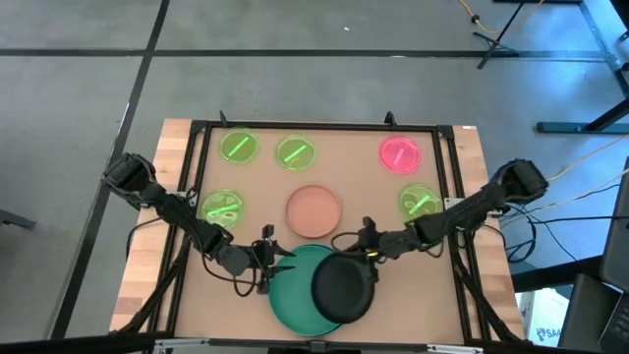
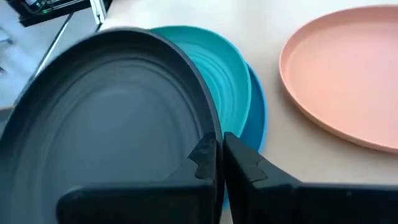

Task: Stack plastic plates
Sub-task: Stack the black plate on top of the dark green plate, then stack the orange plate on top of the black plate, then stack the light green plate on top of the orange plate

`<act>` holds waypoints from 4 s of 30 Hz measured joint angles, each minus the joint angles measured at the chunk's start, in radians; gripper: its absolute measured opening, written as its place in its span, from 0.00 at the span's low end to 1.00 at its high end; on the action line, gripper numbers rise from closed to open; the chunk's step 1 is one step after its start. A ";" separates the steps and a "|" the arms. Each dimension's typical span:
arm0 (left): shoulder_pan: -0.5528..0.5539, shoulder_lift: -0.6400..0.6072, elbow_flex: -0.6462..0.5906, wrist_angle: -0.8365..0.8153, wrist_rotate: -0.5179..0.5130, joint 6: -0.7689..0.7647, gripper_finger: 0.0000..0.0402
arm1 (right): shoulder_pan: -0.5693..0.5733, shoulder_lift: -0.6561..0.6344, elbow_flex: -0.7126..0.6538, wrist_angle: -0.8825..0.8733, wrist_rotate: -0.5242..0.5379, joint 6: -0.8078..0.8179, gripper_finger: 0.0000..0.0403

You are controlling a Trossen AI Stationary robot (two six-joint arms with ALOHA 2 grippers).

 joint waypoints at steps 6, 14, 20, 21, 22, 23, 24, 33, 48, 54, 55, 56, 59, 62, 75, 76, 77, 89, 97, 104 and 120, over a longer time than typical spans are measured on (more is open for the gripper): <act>0.000 0.000 0.000 -0.001 -0.001 -0.001 0.34 | -0.015 0.145 0.002 0.231 -0.020 -0.003 0.06; 0.000 0.000 0.000 -0.004 -0.001 -0.002 0.34 | -0.013 0.215 0.055 0.246 -0.021 -0.081 0.31; 0.000 0.000 0.000 -0.004 0.000 -0.002 0.34 | -0.014 0.177 0.078 0.185 0.012 -0.378 0.45; 0.000 0.000 0.000 -0.004 0.000 -0.003 0.34 | -0.013 0.159 0.085 0.152 0.039 -0.433 0.46; 0.000 0.000 0.000 -0.004 0.000 -0.003 0.34 | -0.012 0.140 0.091 0.104 0.078 -0.480 0.46; 0.000 0.000 0.000 -0.004 0.000 -0.005 0.34 | -0.012 0.121 0.098 0.043 0.122 -0.518 0.46; 0.000 0.000 0.000 -0.004 0.000 -0.005 0.34 | -0.012 0.103 0.108 -0.026 0.162 -0.553 0.46; 0.000 0.000 0.000 -0.001 0.000 -0.008 0.34 | -0.192 0.107 0.142 -0.264 0.067 -0.658 0.37; -0.001 0.000 0.001 -0.006 0.002 -0.008 0.34 | -0.319 0.259 0.142 -0.135 -0.149 -0.752 0.29; -0.001 0.000 0.000 -0.004 0.002 -0.014 0.34 | -0.320 0.261 0.142 -0.137 -0.137 -0.769 0.09; -0.001 0.000 0.000 -0.004 0.002 -0.022 0.34 | -0.320 0.261 0.142 -0.137 -0.137 -0.770 0.05; -0.002 0.000 0.000 -0.004 0.002 -0.028 0.34 | -0.320 0.261 0.142 -0.138 -0.136 -0.773 0.02; -0.002 0.000 0.000 -0.006 0.002 -0.032 0.34 | -0.318 0.259 0.142 -0.138 -0.101 -0.781 0.04; -0.002 0.000 0.000 -0.008 0.002 -0.029 0.34 | -0.310 0.225 0.141 -0.148 -0.066 -0.784 0.02; -0.006 0.000 0.000 -0.011 -0.113 -0.024 0.34 | -0.091 0.045 0.142 -0.110 -0.140 -0.733 0.01; -0.007 0.000 0.000 -0.007 -0.132 -0.020 0.34 | -0.074 0.045 0.142 -0.100 -0.151 -0.730 0.01; -0.010 -0.002 0.000 -0.002 -0.148 -0.009 0.34 | -0.057 0.045 0.142 -0.089 -0.165 -0.727 0.01; -0.052 -0.122 0.000 0.019 -0.279 0.095 0.34 | 0.023 0.133 0.142 0.085 -0.297 -0.612 0.01; -0.014 -0.146 0.000 0.019 -0.305 0.106 0.34 | 0.023 0.175 0.142 0.163 -0.405 -0.543 0.02; -0.002 -0.146 0.000 0.018 -0.249 0.100 0.34 | 0.022 0.239 0.142 0.260 -0.422 -0.435 0.02; -0.004 -0.146 0.001 -0.002 -0.187 0.085 0.34 | 0.022 0.167 0.220 0.006 -0.429 -0.421 0.34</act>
